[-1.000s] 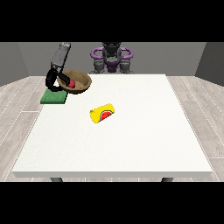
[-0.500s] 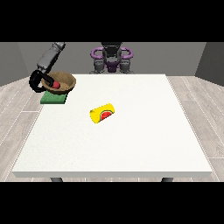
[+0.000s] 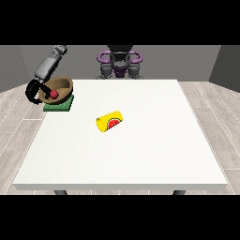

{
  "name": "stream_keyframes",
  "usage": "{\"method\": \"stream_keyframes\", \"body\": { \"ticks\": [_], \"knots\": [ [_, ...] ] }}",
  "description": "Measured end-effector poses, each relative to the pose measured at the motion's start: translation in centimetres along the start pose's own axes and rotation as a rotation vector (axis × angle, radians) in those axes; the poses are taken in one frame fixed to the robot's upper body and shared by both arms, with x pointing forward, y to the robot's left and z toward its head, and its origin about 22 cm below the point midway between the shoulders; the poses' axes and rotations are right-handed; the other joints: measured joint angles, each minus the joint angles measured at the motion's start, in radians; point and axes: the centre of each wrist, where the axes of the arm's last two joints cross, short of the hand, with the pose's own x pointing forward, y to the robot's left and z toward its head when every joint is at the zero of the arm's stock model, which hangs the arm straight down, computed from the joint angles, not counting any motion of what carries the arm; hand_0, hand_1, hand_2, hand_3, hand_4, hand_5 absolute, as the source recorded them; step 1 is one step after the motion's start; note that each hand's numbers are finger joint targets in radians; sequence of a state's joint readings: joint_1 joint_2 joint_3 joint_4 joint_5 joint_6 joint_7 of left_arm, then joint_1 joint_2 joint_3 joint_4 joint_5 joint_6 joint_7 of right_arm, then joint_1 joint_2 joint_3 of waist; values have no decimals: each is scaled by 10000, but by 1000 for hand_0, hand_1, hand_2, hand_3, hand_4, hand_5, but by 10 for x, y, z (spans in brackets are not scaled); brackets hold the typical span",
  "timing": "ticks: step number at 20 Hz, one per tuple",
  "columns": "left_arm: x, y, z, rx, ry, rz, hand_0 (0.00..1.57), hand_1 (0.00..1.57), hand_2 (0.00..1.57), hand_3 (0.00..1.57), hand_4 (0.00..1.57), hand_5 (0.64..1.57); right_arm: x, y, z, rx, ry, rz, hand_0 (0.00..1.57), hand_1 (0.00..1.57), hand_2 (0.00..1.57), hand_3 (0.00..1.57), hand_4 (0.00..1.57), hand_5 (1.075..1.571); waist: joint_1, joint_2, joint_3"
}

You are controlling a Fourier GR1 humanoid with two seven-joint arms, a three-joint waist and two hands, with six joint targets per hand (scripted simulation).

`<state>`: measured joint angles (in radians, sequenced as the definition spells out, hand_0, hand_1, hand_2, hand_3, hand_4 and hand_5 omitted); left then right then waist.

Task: Pick the cup and pour the ball into the bowl, then pick the bowl and place it on the pad

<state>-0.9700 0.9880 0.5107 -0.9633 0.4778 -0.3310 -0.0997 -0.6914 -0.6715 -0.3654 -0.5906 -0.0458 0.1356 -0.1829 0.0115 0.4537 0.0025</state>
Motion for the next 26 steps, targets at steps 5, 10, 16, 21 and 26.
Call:
{"method": "stream_keyframes", "body": {
  "ticks": [5,10,16,21,26],
  "knots": [
    [-3,-4,3,-2,116,75,0,0,0,0,0,1532,10,-24,-2,-57,-17,3,1571,1571,1571,880,1240,1568,2,-129,-6],
    [-30,-9,13,7,641,124,0,0,0,0,0,1532,24,-17,-9,272,347,402,1571,1571,1571,1316,1240,1571,-2,-710,-22],
    [-38,-7,17,91,866,35,0,0,0,0,0,1525,7,15,-9,634,779,287,1571,1571,1571,1188,1135,1570,-57,-902,-22],
    [-22,-1,12,208,442,-39,0,0,0,0,0,1523,-6,11,-5,545,1055,-463,1571,1571,1571,1571,887,1562,-85,-594,-12],
    [-6,4,10,143,69,-17,0,0,0,0,0,1516,-7,-26,1,-969,1359,-862,854,854,797,1096,0,1540,60,-207,-6]
  ]
}}
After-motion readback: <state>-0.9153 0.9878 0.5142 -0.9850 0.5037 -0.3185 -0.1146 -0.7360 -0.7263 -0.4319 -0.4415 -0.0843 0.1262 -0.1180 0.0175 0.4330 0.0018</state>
